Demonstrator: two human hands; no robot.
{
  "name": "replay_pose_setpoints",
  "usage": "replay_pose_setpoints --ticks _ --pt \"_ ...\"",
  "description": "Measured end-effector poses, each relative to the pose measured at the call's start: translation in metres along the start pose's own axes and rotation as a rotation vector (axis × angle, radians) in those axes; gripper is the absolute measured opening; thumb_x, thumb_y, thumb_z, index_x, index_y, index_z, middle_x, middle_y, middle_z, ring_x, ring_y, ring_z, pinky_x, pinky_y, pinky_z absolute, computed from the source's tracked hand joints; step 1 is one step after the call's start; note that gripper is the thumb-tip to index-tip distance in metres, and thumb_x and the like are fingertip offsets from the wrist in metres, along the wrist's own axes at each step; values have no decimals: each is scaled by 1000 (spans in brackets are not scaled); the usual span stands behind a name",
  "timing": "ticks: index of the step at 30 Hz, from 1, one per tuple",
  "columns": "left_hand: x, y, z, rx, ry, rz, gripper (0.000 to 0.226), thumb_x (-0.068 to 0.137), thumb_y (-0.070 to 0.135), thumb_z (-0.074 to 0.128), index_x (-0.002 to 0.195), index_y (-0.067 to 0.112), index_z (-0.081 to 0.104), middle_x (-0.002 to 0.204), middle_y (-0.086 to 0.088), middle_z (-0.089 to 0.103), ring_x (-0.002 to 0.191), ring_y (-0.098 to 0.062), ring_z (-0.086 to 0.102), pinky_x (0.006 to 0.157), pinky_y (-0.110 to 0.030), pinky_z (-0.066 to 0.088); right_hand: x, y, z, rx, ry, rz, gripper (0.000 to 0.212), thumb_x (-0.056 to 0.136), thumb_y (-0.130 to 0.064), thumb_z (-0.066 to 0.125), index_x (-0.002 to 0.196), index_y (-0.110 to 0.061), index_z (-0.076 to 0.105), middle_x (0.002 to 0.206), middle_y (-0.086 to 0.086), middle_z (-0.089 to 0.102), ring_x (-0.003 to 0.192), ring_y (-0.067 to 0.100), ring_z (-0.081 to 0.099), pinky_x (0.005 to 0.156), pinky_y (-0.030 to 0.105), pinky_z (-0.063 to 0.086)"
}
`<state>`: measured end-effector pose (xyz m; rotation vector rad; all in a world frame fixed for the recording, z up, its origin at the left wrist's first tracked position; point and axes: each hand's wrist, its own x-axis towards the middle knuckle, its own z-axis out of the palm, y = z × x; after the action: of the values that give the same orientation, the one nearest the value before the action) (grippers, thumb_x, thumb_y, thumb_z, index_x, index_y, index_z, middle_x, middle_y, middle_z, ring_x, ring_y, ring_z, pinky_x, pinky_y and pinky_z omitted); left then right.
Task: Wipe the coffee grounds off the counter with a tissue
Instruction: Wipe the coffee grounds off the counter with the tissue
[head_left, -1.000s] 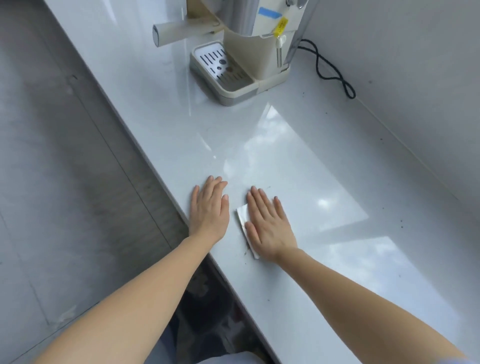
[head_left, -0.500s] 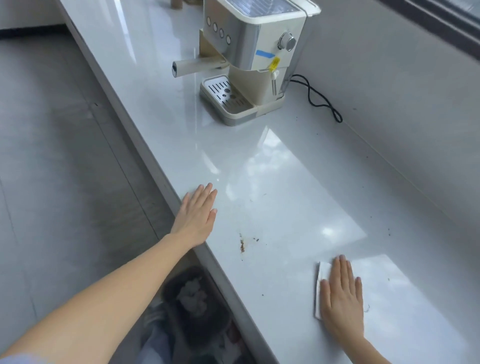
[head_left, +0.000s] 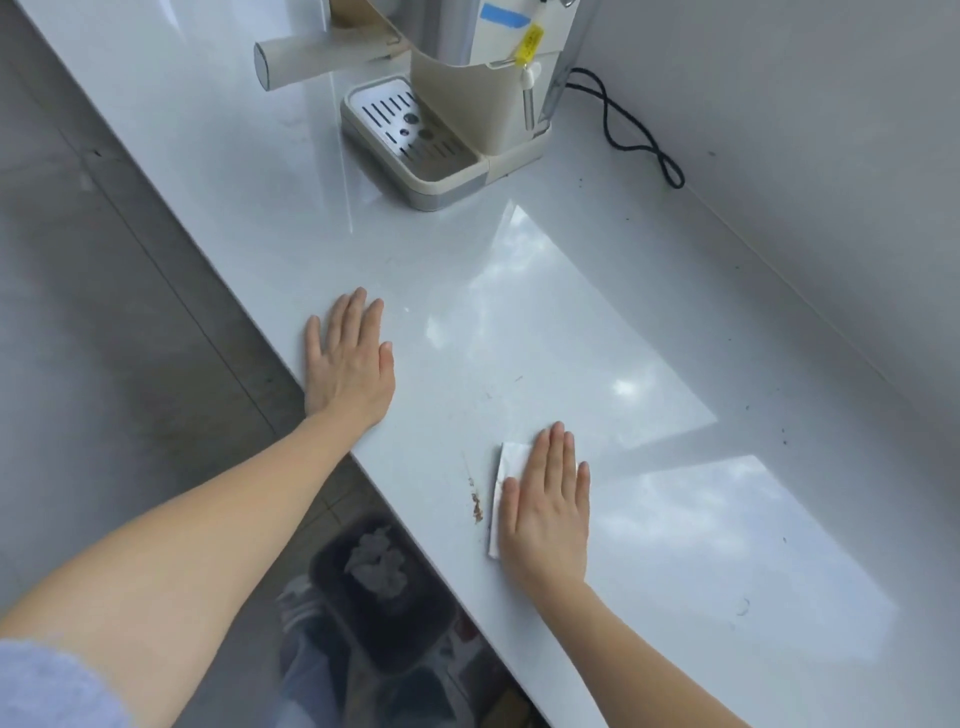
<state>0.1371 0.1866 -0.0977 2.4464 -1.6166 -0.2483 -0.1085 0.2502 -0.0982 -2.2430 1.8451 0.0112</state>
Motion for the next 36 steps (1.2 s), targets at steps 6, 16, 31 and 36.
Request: replay_pose_setpoints --ticks 6,16,31,36 --pt "1 -2 0 4 -39 -2 55 95 32 17 149 18 11 161 1 7 148 -15 2 119 -45 4 78 -46 -7 27 -8 -109 64 94 -38 9 150 -11 -8 160 4 -10 146 13 -16 119 37 -8" --pt "2 -7 -4 -179 3 -9 56 94 32 10 146 20 27 158 4 19 147 -10 10 119 -39 0 158 -78 -21 -119 -140 -621 63 96 -43 14 151 -17 -3 161 -1 -4 147 12 -10 120 41 -2" --pt "2 -8 -3 -178 -20 22 51 96 28 21 146 18 25 158 2 19 147 -14 10 119 -42 1 -36 -29 -4 -127 -169 -344 61 99 -39 14 150 -7 6 161 6 0 148 21 2 116 45 9" --pt "12 -6 -5 -163 43 0 40 92 23 40 131 18 44 137 -6 48 129 -26 39 108 -47 22 -53 -82 13 -94 -115 -296 63 93 -19 39 150 -8 13 160 7 9 148 22 6 116 44 10"
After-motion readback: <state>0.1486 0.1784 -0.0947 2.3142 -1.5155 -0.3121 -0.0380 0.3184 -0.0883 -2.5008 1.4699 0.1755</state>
